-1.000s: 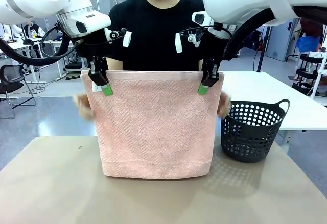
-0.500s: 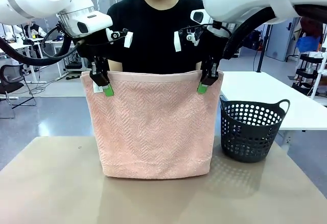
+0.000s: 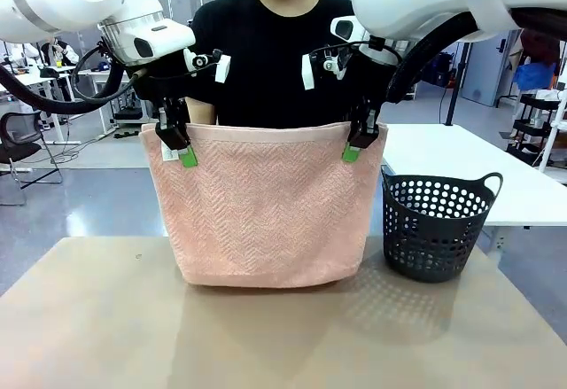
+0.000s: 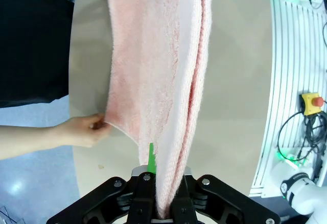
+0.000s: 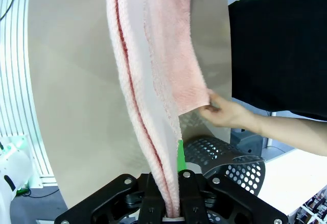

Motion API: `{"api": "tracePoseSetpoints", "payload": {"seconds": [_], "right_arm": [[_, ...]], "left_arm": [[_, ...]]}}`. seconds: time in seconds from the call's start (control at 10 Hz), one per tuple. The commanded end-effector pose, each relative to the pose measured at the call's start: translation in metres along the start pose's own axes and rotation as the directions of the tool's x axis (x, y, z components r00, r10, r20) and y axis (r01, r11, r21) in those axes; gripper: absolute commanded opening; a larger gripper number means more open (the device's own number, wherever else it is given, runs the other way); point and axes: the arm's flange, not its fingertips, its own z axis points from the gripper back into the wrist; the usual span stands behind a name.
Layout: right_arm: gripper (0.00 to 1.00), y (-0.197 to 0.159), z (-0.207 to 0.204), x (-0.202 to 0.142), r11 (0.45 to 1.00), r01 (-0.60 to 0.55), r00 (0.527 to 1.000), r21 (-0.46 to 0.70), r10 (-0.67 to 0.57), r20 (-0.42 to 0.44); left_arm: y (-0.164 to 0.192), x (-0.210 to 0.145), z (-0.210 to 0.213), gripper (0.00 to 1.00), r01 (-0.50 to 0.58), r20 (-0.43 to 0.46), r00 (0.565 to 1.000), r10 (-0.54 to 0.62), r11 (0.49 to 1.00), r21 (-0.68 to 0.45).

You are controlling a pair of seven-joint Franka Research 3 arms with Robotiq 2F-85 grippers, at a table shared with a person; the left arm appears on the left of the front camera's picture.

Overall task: Fold the towel.
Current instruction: Release the end of the 100 cm Hotel Towel you were holding.

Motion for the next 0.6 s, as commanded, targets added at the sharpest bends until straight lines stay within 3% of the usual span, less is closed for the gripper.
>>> {"api": "tracePoseSetpoints", "payload": {"seconds": [0.0,0.5], "right_arm": [[0.0,-0.0002,0.0029,-0.0014,1.0,-0.006,1.0,-0.012,0.006,-0.009],[0.0,-0.0002,0.0029,-0.0014,1.0,-0.006,1.0,-0.012,0.006,-0.009]], "left_arm": [[0.0003,-0.0009,0.0006,0.0,0.001,-0.009,1.0,-0.001,1.0,0.005],[0.0003,-0.0009,0.0006,0.0,0.001,-0.009,1.0,-0.001,1.0,0.005]]}}
